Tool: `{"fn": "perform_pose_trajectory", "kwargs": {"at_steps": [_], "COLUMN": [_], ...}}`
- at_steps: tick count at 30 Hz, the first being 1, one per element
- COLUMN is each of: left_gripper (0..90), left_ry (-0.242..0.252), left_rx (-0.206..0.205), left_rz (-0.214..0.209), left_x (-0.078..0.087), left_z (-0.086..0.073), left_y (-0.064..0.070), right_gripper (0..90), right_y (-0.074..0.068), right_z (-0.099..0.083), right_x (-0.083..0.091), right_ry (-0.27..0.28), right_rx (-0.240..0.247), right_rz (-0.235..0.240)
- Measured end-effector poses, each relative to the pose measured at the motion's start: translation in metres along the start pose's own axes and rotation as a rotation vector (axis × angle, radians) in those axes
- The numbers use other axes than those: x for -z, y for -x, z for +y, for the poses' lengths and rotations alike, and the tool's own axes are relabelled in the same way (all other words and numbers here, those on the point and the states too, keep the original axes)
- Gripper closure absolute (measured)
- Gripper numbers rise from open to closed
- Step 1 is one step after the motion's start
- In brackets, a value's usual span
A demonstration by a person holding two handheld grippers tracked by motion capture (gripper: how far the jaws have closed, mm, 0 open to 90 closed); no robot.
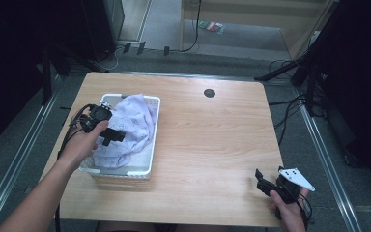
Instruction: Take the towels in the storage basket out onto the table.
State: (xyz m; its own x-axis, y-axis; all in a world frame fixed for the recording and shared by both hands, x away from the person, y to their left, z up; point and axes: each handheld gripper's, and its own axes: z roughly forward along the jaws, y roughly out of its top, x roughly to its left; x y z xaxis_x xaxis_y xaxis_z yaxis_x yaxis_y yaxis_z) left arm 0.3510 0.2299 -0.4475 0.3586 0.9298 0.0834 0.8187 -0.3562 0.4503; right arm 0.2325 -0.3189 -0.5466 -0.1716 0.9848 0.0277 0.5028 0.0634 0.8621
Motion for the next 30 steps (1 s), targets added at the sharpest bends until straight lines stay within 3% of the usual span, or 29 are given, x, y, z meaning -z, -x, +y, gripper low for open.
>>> {"fn": "perform_pose_trajectory", "kwargs": {"at_steps": [6, 11, 16, 20, 22, 24, 27, 30], "left_gripper": [1.9, 1.9, 1.9, 1.9, 2.0, 3.4, 3.4, 5.4], "left_ry": [-0.048, -0.105, -0.142, -0.165, -0.175, -0.208, -0.237, -0.239], "left_rx": [-0.014, -0.027, -0.028, -0.019, -0.018, -0.01, -0.048, -0.068], "left_rz": [0.011, -0.055, -0.051, -0.035, -0.004, -0.006, 0.055, 0.06], "left_x": [-0.017, -0.029, -0.039, -0.049, -0.055, -0.062, -0.069, -0.073], "left_z": [0.012, 0.025, 0.026, 0.024, 0.021, 0.018, 0.016, 0.014], "left_y": [-0.004, -0.002, 0.001, 0.003, 0.003, 0.005, 0.011, 0.017], "right_gripper": [13.6, 13.6, 13.6, 13.6, 13.6, 13.6, 13.6, 13.6], "right_y": [-0.001, -0.001, 0.0, 0.0, 0.0, 0.0, 0.0, 0.0], "right_z": [0.0, 0.0, 0.0, 0.0, 0.0, 0.0, 0.0, 0.0], "right_x": [0.0, -0.001, -0.001, -0.001, -0.001, -0.001, -0.001, -0.001], "right_ry": [-0.005, -0.007, -0.008, -0.008, -0.008, -0.011, -0.012, -0.012], "right_rx": [0.005, 0.003, 0.003, 0.001, 0.004, 0.002, 0.002, 0.003], "right_rz": [-0.002, 0.002, 0.004, 0.007, 0.008, 0.006, 0.005, 0.005]}}
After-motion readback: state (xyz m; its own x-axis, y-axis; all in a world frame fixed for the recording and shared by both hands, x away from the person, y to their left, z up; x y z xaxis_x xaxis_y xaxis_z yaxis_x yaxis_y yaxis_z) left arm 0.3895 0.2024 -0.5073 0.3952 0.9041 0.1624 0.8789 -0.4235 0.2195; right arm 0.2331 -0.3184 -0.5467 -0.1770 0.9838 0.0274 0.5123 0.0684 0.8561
